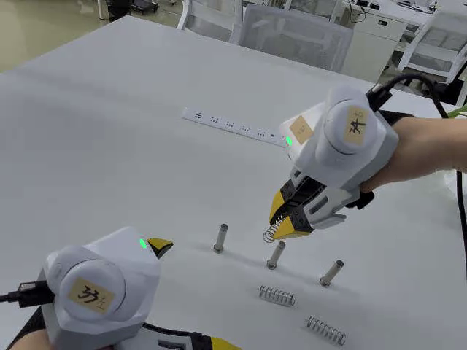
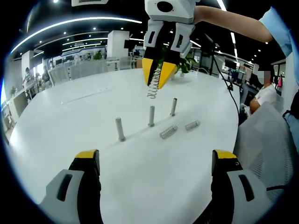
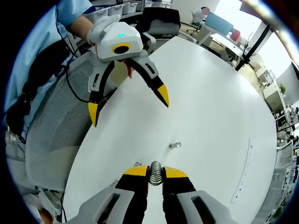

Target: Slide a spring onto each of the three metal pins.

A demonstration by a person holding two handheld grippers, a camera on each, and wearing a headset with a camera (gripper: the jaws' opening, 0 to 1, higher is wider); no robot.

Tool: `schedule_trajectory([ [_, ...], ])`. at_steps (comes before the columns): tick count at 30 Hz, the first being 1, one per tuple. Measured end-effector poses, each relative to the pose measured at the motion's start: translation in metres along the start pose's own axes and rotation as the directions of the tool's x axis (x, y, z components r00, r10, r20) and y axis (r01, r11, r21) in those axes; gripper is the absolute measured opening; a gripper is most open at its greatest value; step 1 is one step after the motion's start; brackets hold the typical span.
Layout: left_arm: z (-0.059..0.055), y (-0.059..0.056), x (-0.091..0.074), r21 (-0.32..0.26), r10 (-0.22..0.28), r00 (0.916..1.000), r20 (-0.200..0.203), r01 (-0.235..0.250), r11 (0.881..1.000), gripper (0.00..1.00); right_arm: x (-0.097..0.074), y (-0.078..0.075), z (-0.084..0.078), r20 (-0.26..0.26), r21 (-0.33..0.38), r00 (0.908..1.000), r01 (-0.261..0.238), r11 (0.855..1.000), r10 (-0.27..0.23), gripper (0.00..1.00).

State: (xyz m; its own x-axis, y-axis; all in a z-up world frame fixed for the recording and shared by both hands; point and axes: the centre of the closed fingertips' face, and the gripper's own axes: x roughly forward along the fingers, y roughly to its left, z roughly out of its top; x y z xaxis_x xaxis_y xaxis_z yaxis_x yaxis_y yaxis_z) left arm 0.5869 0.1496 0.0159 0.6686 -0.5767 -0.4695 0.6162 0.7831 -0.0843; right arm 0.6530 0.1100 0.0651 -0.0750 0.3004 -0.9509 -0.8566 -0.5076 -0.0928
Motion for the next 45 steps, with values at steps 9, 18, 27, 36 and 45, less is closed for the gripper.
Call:
schedule_trajectory([
  [9,-0.004,0.005,-0.002,-0.021,0.018,0.9998,-0.005,-0.018,1.000,0.99,0.013,-0.022,0.008,-0.025,-0.041,0.9994,-0.024,0.999,0.023,0.08],
  [18,-0.010,0.005,-0.003,-0.045,0.032,0.9994,-0.009,-0.033,0.998,0.99,0.026,-0.037,0.014,-0.060,-0.090,0.9969,-0.057,0.994,0.051,0.08],
  [27,-0.013,0.007,-0.003,-0.072,0.044,0.9990,-0.005,-0.045,0.996,0.99,0.037,-0.046,0.019,-0.089,-0.126,0.9944,-0.068,0.990,0.057,0.08],
  [36,-0.012,0.007,-0.002,-0.082,0.046,0.9990,0.000,-0.045,0.996,0.99,0.050,-0.046,0.021,-0.109,-0.147,0.9920,-0.079,0.986,0.064,0.08],
  [45,-0.018,0.006,-0.003,-0.091,0.045,0.9990,-0.008,-0.046,0.995,0.98,0.054,-0.044,0.021,-0.117,-0.147,0.9911,-0.080,0.986,0.063,0.08],
])
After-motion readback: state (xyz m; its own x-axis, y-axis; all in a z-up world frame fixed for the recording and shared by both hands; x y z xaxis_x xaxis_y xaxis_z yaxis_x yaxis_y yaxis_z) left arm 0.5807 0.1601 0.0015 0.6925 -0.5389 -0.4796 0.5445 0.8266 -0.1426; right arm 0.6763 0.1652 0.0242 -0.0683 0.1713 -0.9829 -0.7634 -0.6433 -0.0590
